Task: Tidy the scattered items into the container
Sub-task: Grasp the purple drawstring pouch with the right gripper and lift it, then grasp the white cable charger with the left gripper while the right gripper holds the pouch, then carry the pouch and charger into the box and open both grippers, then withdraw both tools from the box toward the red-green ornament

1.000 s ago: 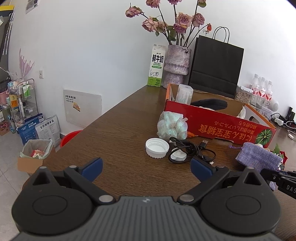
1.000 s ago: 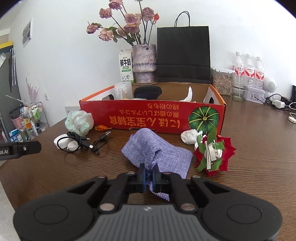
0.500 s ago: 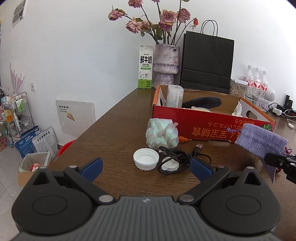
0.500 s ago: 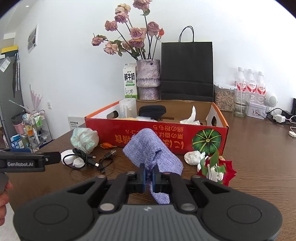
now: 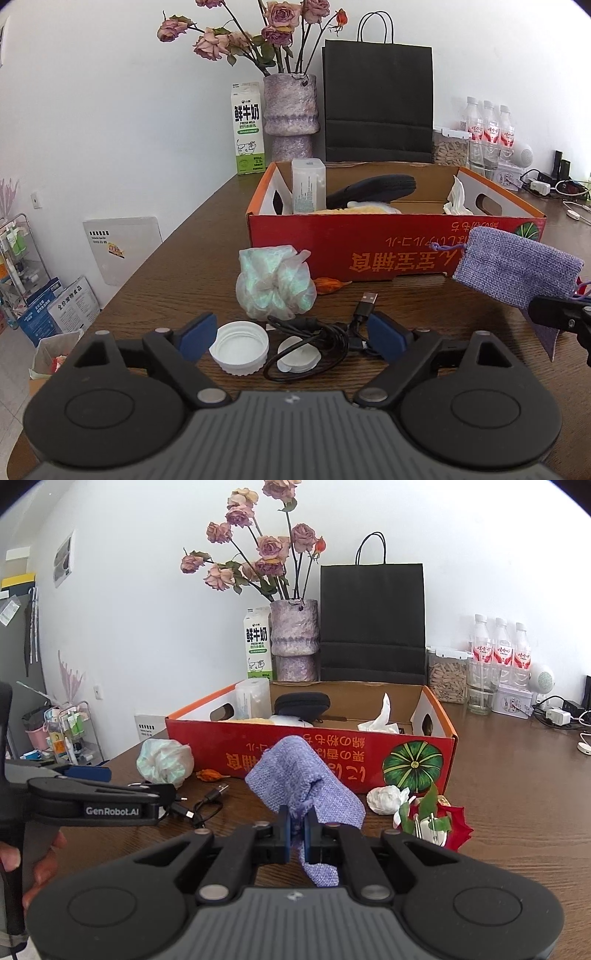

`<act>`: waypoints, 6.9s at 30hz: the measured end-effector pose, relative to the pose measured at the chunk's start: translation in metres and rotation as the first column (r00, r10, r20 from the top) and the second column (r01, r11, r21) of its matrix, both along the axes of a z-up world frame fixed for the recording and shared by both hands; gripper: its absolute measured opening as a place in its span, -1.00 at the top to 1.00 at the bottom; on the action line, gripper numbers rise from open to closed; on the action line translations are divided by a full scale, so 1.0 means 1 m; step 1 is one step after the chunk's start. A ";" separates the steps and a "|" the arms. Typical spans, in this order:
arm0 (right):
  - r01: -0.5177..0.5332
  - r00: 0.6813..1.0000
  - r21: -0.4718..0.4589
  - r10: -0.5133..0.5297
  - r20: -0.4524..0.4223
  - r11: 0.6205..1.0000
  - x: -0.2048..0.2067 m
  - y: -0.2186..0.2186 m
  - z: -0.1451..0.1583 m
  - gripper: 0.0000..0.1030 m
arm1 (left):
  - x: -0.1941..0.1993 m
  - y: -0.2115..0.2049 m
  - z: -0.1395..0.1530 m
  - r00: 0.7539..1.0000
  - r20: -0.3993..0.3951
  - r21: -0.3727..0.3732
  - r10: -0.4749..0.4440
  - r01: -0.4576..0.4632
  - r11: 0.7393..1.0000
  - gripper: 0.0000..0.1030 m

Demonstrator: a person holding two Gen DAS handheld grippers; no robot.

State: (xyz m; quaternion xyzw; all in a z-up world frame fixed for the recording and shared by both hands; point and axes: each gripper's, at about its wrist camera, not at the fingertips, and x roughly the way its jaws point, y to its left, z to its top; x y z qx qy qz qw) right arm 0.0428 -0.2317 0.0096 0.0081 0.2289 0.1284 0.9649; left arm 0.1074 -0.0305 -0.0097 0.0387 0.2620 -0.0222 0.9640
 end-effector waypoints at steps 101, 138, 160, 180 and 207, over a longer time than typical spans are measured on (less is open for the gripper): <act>0.120 0.984 0.041 -0.124 0.129 0.992 0.139 -0.017 0.039 -0.84 | 0.117 -0.046 0.053 0.950 0.302 -0.097 0.081 -0.054 0.994 -1.00; 0.144 0.975 0.076 -0.155 0.161 0.987 0.113 -0.025 0.049 -1.00 | 0.105 -0.039 0.053 0.971 0.234 -0.160 0.056 -0.018 0.987 -1.00; 0.095 0.977 0.047 -0.103 0.188 0.994 0.091 -0.016 0.070 -1.00 | 0.074 -0.041 0.076 0.953 0.304 -0.098 0.018 0.012 0.995 -1.00; 0.134 0.979 -0.028 -0.128 0.158 0.991 0.014 -0.008 0.056 -1.00 | -0.002 -0.004 0.071 0.970 0.241 -0.126 0.006 0.026 0.992 -1.00; 0.157 0.988 -0.059 -0.156 0.013 0.986 -0.047 -0.021 0.013 -1.00 | -0.070 0.039 0.029 0.985 0.164 -0.106 0.045 -0.028 0.994 -1.00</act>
